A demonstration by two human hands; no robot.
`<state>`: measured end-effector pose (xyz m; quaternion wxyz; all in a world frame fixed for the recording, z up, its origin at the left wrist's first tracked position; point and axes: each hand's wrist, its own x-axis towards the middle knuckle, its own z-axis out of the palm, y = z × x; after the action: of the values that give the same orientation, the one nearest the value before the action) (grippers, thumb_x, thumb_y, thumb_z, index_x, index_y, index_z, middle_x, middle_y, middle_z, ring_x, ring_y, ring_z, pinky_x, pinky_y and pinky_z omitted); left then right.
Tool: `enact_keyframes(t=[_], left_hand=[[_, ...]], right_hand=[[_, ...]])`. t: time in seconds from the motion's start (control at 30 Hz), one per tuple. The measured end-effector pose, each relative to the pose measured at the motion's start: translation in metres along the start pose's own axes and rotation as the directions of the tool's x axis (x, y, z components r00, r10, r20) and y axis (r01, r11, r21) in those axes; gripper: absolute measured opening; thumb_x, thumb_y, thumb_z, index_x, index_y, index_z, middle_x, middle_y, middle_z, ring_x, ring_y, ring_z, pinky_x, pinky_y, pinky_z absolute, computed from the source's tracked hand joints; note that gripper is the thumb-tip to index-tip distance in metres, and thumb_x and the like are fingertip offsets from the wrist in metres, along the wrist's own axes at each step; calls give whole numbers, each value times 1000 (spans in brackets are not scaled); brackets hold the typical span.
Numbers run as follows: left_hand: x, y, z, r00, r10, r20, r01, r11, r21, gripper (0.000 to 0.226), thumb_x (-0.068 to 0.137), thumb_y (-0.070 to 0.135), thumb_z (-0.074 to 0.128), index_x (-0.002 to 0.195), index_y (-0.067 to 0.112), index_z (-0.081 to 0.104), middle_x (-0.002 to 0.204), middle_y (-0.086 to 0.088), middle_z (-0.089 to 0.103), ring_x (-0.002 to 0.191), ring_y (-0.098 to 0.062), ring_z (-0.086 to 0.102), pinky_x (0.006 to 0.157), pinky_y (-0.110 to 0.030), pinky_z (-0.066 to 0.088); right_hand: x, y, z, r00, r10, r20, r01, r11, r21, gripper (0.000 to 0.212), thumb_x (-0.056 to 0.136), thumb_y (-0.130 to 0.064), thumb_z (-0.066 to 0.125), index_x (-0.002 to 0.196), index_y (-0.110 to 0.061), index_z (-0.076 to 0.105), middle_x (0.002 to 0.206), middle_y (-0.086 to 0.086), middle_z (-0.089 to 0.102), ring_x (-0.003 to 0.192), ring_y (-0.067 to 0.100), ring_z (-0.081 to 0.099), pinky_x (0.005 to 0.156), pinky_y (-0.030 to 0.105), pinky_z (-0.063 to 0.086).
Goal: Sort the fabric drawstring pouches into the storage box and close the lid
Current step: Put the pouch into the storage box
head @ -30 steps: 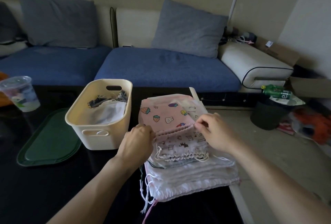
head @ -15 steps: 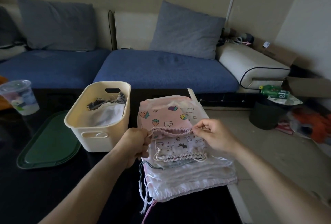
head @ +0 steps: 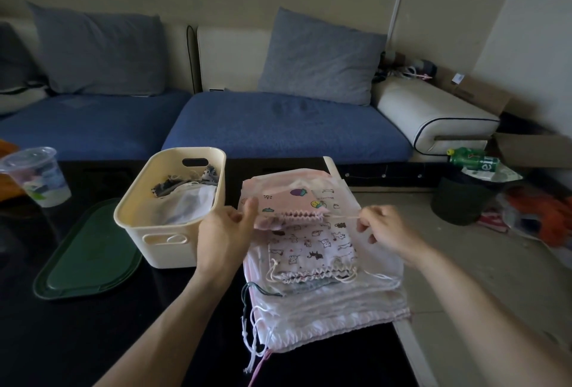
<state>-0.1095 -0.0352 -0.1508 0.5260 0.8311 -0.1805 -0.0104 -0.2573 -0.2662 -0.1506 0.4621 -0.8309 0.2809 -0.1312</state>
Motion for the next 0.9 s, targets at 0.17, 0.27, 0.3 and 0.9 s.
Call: enact_keyframes(t=[0.17,0.27,0.3,0.9], left_hand=[[7,-5,-3,994,-94,-64,83,985,-149,57,90,46,65,75,-9,63,63,-19,66,54,-27,58,54,-40,52],[3,-5,4,992,-119,-30,109,967,-230,40,88,28,72,68,-1,53,74,-23,69,68,-28,71,64,-40,61],[1,-3,6,994,-113,-5,106,953,-285,34,87,22,72,69,1,52,76,-25,68,73,-27,73,67,-41,63],[-19,14,13,901,-81,426,329,770,-548,32,108,20,37,90,3,58,55,2,30,41,-9,24,40,-18,19]], right_hand=[[5,7,-10,968,141,-206,-63,936,346,36,96,-16,52,60,-14,55,74,6,58,81,24,52,71,38,43],[6,-1,-6,970,173,-169,-37,796,604,50,95,-16,58,46,-22,51,76,5,68,81,20,62,74,35,48],[5,-7,-4,977,167,-136,-27,723,691,48,95,-15,59,48,-21,54,80,7,70,82,19,64,76,33,50],[-6,-41,46,962,52,268,-266,405,875,28,91,-17,43,63,-18,43,49,-6,29,36,7,19,36,19,13]])
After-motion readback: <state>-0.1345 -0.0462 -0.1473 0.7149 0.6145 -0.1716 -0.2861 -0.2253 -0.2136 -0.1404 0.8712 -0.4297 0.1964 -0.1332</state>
